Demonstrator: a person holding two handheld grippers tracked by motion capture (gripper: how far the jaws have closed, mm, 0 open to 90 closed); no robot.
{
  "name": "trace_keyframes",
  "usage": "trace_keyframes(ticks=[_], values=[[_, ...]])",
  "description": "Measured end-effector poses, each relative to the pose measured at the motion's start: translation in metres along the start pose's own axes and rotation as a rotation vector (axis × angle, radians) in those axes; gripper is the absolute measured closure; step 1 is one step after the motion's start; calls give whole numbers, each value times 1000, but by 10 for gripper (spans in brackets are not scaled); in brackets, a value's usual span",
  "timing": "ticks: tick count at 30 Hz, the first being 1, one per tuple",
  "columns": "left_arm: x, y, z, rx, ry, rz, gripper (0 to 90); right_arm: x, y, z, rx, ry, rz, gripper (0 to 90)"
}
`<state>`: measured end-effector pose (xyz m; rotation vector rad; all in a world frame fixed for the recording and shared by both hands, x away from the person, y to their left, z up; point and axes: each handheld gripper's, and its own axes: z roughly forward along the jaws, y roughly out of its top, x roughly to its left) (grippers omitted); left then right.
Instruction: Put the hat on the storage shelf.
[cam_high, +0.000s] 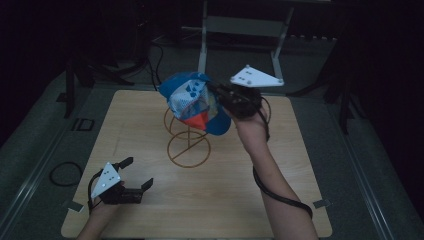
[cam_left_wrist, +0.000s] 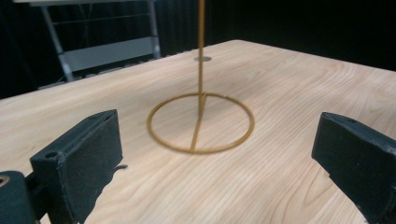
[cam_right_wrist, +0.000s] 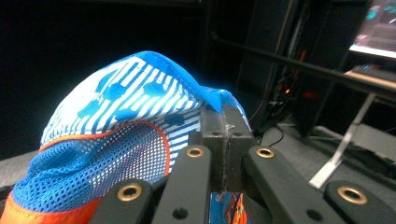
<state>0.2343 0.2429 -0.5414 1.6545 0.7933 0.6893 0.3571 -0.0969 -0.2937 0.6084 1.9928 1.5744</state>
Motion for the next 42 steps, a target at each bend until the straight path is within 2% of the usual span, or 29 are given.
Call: trace_keyframes(ticks=[4,5,7,12,17,21,29,35,40,42], values=[[3,-5,-8,-37,32,-36,22,10,-1,31,53,46,3,900],[3,-5,-8,-37,32,-36,22,10,-1,31,53,46,3,900],[5,-8,-11,-38,31,-42,22,19,-7,51,102,83,6,900],[7,-12,-10,-45,15,-82,22,27,-20,64,164,123,0,900],[9,-14,-9,-41,8,-91,22,22,-34,66,191,125,17,900],[10,-15,-9,-34,4,-96,22,15,-44,61,201,125,46,898],[10,-17,-7,-23,-4,-96,22,11,-56,49,187,118,63,897],[8,-21,-10,-17,-8,-112,22,8,-67,37,164,106,82,893],[6,-21,-9,-18,-8,-102,22,6,-71,34,143,96,96,804],[6,-21,-8,-12,-10,-101,22,7,-70,34,147,84,84,766]])
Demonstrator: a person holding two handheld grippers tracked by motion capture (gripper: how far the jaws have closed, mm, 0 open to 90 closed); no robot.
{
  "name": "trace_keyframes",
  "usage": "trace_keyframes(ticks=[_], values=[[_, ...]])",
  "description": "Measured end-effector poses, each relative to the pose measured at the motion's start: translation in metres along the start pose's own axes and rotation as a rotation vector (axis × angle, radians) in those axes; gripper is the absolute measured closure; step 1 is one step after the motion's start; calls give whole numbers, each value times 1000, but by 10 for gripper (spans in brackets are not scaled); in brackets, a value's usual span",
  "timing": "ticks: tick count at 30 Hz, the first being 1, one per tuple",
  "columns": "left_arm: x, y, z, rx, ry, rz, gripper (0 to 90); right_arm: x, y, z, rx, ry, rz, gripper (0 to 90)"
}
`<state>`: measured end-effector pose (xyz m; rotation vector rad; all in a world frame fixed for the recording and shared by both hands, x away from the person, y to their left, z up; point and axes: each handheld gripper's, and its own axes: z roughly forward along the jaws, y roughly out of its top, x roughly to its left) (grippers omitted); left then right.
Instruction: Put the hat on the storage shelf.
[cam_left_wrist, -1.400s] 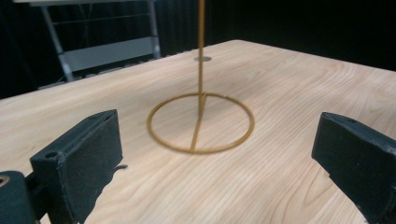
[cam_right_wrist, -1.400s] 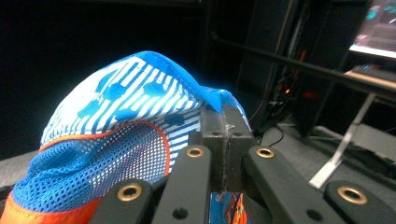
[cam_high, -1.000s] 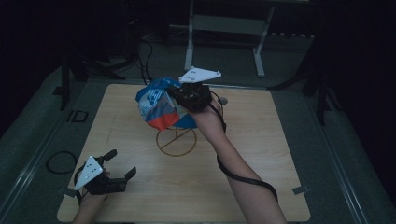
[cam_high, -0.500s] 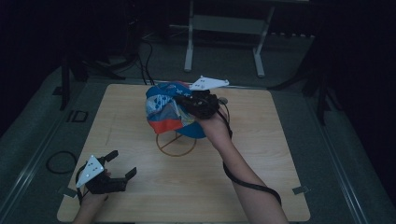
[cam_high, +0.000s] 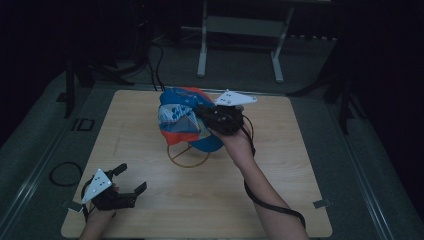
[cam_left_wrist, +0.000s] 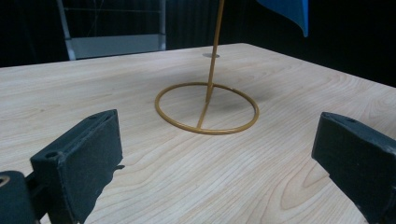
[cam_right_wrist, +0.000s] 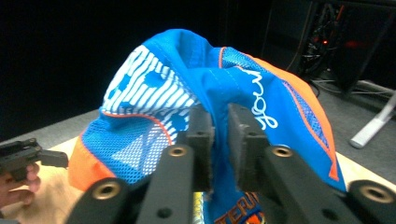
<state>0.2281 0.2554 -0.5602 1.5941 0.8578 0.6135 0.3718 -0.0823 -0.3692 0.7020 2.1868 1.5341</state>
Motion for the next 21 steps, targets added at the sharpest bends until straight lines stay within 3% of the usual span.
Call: trace_keyframes(ticks=[5,15,21], values=[[0,-1,0,5,-11,3,22,0,-2,2,3,-40,-15,694],[1,-2,0,2,-18,-5,22,-3,-16,1,36,-9,19,689],[1,-3,1,6,-17,-4,22,-3,-27,-9,43,3,22,617]])
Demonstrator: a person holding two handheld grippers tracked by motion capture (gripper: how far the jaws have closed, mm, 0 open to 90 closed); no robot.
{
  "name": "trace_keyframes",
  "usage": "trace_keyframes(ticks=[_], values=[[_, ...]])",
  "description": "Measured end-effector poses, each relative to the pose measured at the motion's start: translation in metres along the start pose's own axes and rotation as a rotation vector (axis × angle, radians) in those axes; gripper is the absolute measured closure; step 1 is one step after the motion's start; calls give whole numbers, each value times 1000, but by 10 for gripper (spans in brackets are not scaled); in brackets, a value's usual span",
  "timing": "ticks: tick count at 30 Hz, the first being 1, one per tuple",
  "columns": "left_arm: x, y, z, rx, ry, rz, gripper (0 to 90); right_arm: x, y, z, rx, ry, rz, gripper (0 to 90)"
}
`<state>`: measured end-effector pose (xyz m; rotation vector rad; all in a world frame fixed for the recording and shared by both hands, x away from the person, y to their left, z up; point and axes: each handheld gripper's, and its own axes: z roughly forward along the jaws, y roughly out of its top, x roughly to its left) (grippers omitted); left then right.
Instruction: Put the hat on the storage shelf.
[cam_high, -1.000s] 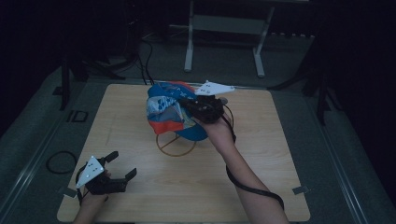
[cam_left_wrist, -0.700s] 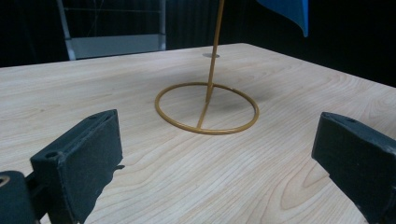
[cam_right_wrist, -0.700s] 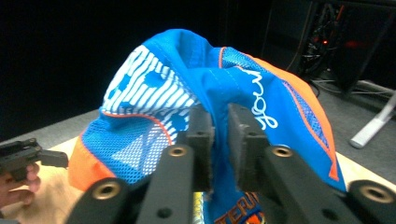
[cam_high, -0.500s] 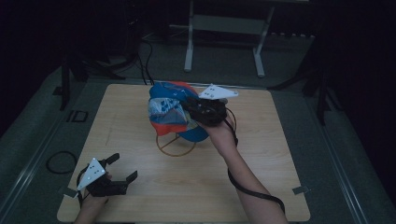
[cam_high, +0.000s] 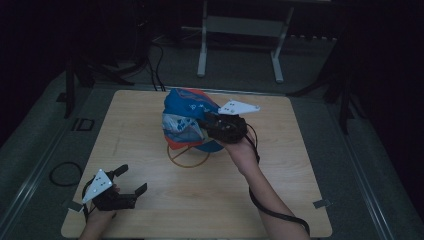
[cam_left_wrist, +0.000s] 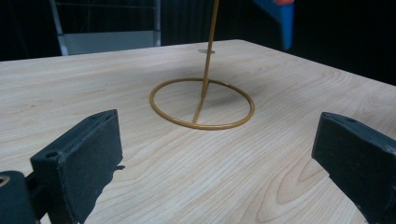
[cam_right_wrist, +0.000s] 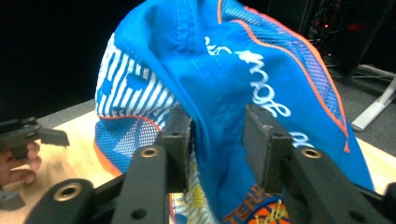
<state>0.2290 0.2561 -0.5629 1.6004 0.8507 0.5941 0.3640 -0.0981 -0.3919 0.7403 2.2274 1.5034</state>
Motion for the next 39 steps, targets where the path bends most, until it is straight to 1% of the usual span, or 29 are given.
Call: trace_keyframes(ticks=[4,7,10,16,22,26,27,28,29,30,31,32,34,35,37,38,39], values=[[0,0,1,3,-3,1,22,-2,-7,-4,4,5,7,607],[-1,-1,1,10,-5,5,22,-4,-12,-6,5,12,21,602],[-1,-1,2,12,-6,7,22,-5,-18,-7,4,22,33,575],[-1,-1,2,10,-9,1,22,-3,-27,-12,4,19,29,530],[-1,-1,2,9,-13,3,22,-2,-36,-18,-7,24,36,474],[-1,-1,2,9,-14,1,22,0,-41,-26,-23,28,28,412],[-1,-1,2,10,-14,5,22,0,-43,-27,-28,27,24,379],[-1,-1,2,11,-15,7,22,1,-44,-29,-37,28,23,369],[-1,-1,3,11,-15,8,22,1,-46,-31,-39,40,26,348],[-1,-1,3,11,-16,8,22,1,-48,-32,-39,46,25,304],[-2,-1,3,11,-17,8,22,2,-49,-33,-41,51,26,286],[-2,-2,3,12,-18,8,22,2,-51,-34,-46,69,28,270],[-2,-2,4,14,-18,9,22,3,-55,-35,-46,101,36,181],[-2,-2,4,14,-18,8,22,3,-57,-35,-42,121,27,159],[-2,-2,4,13,-21,9,22,4,-62,-36,-53,131,30,159],[-2,-2,4,14,-21,9,22,5,-65,-36,-50,144,34,139],[-2,-2,4,15,-20,8,22,5,-67,-35,-37,157,26,128]])
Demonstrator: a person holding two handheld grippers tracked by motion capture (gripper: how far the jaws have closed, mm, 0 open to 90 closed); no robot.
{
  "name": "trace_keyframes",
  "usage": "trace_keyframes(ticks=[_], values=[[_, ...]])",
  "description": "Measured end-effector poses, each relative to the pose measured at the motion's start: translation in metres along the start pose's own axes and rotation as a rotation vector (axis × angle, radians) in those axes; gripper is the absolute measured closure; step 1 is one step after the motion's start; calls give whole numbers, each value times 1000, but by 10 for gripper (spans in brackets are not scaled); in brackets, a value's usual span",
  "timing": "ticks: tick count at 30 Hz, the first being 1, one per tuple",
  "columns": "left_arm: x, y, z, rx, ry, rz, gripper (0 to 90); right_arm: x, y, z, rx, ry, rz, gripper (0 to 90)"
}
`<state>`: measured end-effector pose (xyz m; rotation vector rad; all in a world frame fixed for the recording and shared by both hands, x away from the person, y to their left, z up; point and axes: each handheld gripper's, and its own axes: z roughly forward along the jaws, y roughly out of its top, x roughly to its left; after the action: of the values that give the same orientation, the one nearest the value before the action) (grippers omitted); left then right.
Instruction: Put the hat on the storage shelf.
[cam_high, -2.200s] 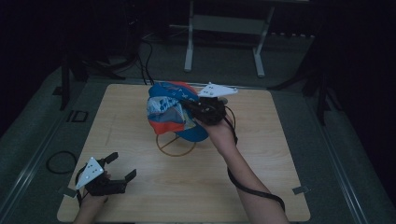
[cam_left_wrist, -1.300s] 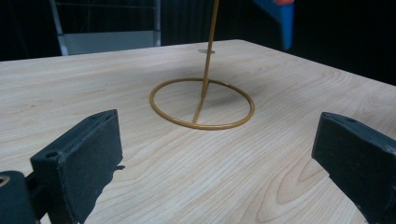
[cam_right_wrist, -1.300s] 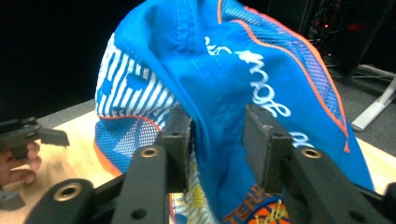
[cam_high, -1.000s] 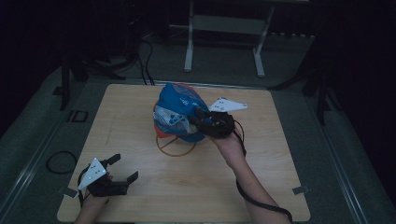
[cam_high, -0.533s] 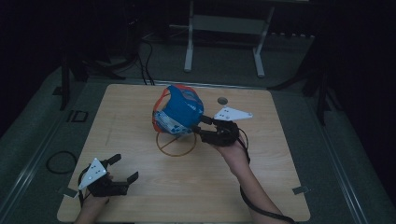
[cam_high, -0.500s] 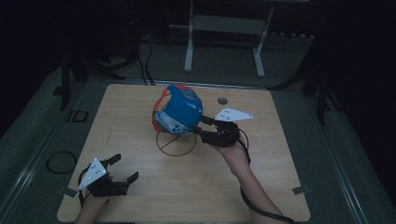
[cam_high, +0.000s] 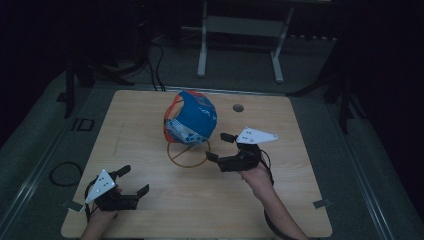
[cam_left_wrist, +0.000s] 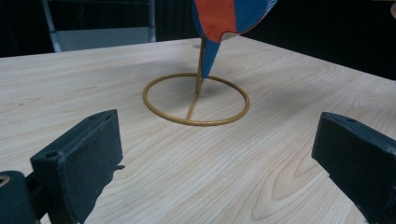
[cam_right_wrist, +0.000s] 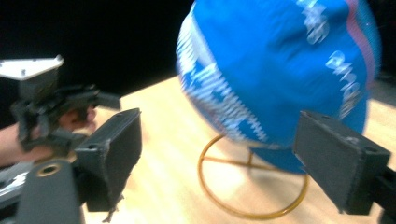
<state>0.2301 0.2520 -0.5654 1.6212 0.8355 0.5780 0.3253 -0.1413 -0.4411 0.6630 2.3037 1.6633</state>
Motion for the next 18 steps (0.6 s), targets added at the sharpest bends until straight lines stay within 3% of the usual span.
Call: trace_keyframes(ticks=[9,18], values=[[0,0,0,0,-4,-1,22,-4,-26,-4,10,16,-11,131],[0,0,1,4,-9,4,22,-11,-52,-10,36,-14,-16,133]])
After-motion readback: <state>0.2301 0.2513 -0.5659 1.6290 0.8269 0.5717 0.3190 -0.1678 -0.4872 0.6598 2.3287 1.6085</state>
